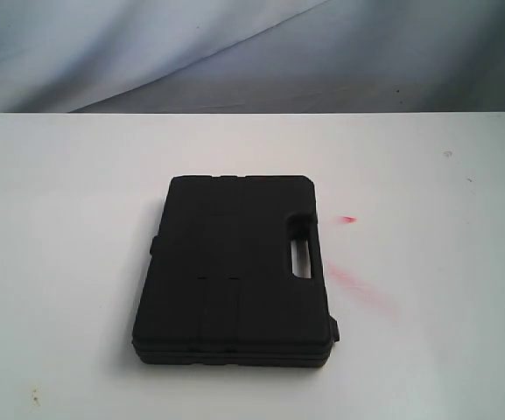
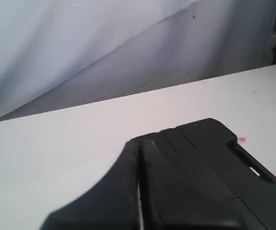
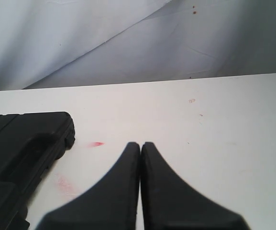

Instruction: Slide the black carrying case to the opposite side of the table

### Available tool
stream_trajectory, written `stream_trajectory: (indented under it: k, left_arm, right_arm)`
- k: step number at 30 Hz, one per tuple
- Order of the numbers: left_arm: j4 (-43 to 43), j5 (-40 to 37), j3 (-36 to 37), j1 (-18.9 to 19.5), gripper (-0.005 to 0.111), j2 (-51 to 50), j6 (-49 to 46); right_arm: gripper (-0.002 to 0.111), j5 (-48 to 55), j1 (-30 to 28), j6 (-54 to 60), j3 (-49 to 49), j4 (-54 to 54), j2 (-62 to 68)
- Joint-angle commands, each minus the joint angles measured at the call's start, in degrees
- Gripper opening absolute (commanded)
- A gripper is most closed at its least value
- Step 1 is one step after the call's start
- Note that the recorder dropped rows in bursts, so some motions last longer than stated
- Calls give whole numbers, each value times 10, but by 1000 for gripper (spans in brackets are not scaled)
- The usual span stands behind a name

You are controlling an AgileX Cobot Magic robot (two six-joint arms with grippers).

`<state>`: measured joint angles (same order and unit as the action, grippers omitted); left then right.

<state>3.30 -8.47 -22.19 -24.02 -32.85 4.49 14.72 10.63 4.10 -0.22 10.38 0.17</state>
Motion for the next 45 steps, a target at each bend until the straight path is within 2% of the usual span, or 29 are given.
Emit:
stream_trajectory:
  k: [1, 3, 6, 8, 10, 27, 45]
  left_arm:
    - [-28, 11, 57, 73, 0, 100, -4]
    - [-57, 7, 82, 130, 0, 164, -2]
    - [-73, -3, 104, 194, 0, 224, -2]
    - [-73, -17, 115, 228, 0, 253, -2]
    - [-73, -21, 130, 247, 0, 278, -2]
    - [-41, -18, 222, 248, 0, 302, -1]
    - [-38, -41, 222, 248, 0, 302, 15]
  right_arm:
    - [0, -2, 2, -1, 2, 4, -2]
    - [0, -2, 2, -1, 2, 4, -2]
    - [0, -2, 2, -1, 2, 4, -2]
    - [0, -2, 2, -1, 2, 4, -2]
    - [0, -2, 2, -1, 2, 4, -2]
    - [0, -2, 2, -1, 2, 4, -2]
    - [0, -2, 2, -1, 2, 4, -2]
